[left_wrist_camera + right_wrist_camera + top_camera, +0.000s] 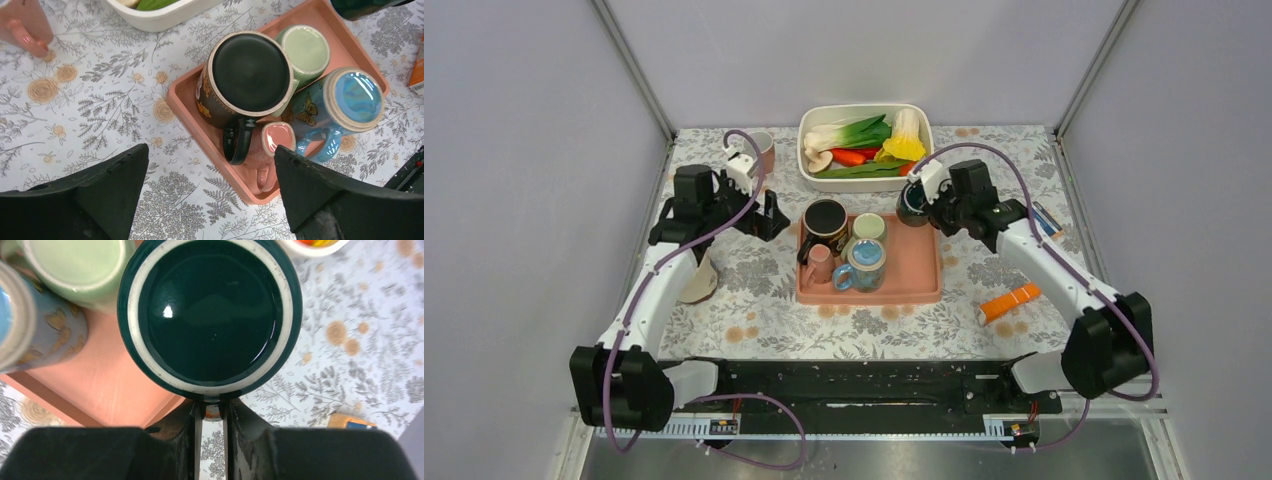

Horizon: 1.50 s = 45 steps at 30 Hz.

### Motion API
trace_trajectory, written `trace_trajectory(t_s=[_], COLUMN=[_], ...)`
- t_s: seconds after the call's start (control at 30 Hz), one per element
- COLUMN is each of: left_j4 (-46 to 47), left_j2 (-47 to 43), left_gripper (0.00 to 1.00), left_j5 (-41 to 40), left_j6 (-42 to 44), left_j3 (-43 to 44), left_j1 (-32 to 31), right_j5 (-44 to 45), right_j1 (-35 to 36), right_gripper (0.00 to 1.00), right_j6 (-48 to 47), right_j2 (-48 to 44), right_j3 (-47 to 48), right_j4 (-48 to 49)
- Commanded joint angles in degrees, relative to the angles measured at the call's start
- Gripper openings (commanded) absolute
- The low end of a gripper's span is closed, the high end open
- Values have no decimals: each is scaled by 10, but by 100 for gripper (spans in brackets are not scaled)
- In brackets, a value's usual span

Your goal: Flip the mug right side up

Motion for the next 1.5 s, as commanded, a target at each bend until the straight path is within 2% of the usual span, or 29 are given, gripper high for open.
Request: trace_trajectory(t_s=[0.0, 0.17, 0.43, 0.57, 0.6, 0.73, 0.87, 1.03, 1.17, 1.23, 1.47], left_j4=[69, 93, 73, 88, 97, 142, 268, 534, 725, 759, 759], left_j2=[-45, -50, 4, 42, 52, 89, 104, 108, 117, 119, 126], left_gripper=[99, 99, 99, 99, 99, 99, 99, 99, 99, 99, 99], left_j5=[27, 58, 56, 115, 130, 184, 234, 255, 247, 235, 221], left_j6=[-9, -29, -14, -59, -74, -156, -272, -463, -585, -609, -619], left_j3=[-5, 22, 129, 168, 174, 176, 130, 26, -29, -37, -37], left_j1=[3, -14, -124, -163, -169, -188, -192, -195, -201, -207, -233], right_j5=[-3, -23, -90, -147, -174, -258, -309, -344, -343, -339, -332], right_j1=[2, 2, 2, -4, -9, -29, -44, -55, -56, -56, -56], right_gripper=[0, 0, 0, 0, 0, 0, 0, 0, 0, 0, 0], right_j6=[37, 75, 182, 272, 320, 448, 567, 721, 784, 795, 819], right_j2=[-85, -137, -202, -206, -206, -207, -206, -190, -180, -177, -163], right_j3=[5, 2, 30, 43, 41, 15, -29, -93, -120, -130, -162], right_j4=[87, 104, 159, 191, 206, 304, 419, 609, 694, 716, 768])
